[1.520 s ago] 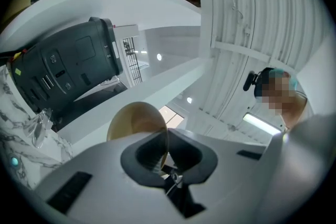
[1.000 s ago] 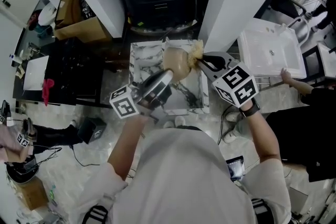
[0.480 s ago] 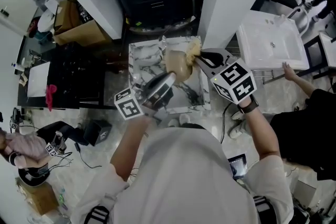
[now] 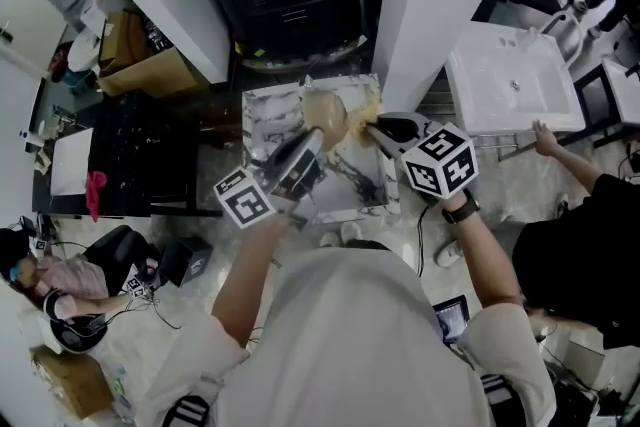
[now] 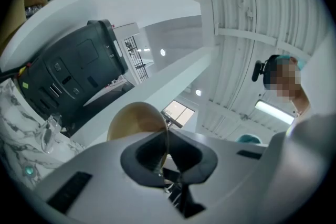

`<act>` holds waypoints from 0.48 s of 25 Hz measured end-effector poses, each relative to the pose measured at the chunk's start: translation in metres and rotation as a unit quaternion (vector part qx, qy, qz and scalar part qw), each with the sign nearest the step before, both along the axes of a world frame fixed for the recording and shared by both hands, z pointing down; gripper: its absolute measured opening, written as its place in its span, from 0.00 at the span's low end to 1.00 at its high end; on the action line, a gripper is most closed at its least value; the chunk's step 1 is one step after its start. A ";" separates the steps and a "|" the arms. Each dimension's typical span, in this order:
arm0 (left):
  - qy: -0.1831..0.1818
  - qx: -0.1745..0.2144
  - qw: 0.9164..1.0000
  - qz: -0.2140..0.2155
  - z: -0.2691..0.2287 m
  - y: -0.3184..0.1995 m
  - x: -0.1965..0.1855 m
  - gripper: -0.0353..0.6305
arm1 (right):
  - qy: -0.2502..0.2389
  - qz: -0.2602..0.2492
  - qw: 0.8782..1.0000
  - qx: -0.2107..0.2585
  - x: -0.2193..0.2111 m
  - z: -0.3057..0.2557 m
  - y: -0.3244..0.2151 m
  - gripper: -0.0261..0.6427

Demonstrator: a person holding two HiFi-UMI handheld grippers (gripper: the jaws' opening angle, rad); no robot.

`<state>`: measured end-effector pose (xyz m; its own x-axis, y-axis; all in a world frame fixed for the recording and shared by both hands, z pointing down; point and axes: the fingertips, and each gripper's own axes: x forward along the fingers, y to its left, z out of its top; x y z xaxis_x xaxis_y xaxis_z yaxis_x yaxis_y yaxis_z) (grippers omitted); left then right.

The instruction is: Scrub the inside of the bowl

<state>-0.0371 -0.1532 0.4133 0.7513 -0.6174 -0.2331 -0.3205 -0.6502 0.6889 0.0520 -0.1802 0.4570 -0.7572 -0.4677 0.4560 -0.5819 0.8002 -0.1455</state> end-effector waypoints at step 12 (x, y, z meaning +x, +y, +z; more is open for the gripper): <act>-0.131 0.055 0.980 -0.139 0.001 -0.062 -0.055 0.09 | -0.128 0.196 0.950 0.207 0.022 -0.063 -0.069 0.12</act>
